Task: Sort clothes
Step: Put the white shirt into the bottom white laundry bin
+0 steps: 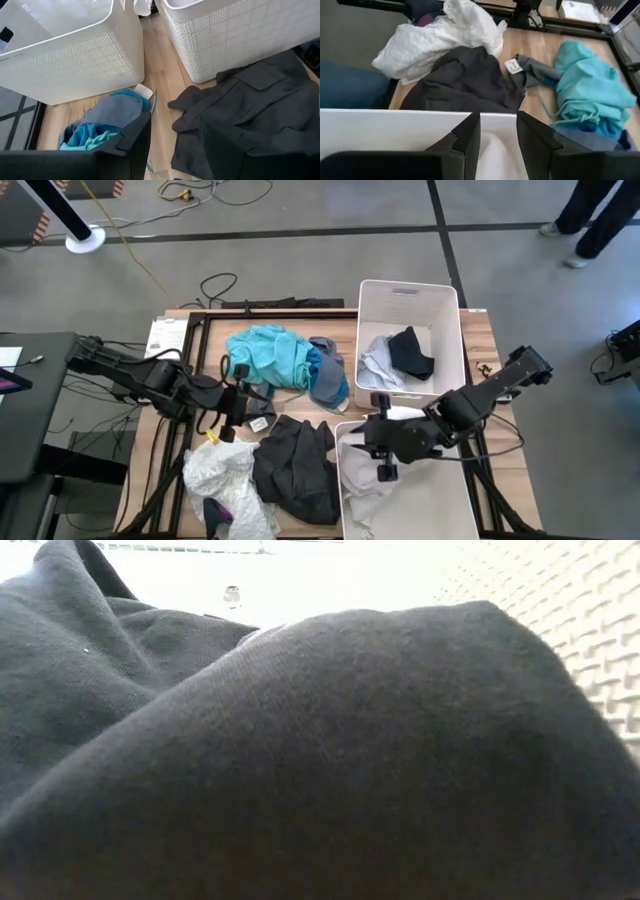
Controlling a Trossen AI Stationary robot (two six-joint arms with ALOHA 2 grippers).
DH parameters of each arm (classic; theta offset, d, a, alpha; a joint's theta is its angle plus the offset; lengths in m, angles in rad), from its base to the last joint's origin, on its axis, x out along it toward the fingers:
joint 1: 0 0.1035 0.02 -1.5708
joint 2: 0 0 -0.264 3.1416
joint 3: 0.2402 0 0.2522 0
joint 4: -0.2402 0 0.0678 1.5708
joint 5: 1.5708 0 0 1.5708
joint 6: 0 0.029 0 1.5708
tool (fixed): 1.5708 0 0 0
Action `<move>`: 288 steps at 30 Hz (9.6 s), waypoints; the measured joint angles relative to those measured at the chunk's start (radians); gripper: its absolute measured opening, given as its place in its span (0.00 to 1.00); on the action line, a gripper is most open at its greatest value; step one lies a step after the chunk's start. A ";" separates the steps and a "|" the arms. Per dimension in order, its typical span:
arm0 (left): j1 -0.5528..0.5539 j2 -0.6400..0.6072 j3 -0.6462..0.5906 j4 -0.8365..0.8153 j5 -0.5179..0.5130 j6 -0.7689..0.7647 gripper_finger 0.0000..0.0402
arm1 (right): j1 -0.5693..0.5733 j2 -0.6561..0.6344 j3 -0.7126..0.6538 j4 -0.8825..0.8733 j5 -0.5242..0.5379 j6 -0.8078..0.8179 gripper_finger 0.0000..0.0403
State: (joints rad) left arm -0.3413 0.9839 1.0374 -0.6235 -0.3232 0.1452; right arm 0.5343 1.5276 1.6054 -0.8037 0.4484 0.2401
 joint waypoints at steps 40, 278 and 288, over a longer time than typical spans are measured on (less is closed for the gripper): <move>-0.077 0.000 -0.001 -0.260 0.222 -0.259 0.46 | -0.055 0.049 -0.007 -0.001 -0.060 -0.109 0.34; -0.019 0.413 0.508 -0.418 0.269 0.009 0.63 | 0.117 0.422 -0.022 -0.407 -0.344 0.510 0.34; -0.052 0.414 0.259 -0.273 0.343 0.009 0.63 | 0.121 0.309 -0.023 -0.361 -0.353 0.538 0.34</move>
State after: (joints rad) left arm -0.3933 1.3975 1.2960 -0.8970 0.0195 0.1537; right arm 0.6556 1.8368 1.5826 -1.1651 0.0959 0.7782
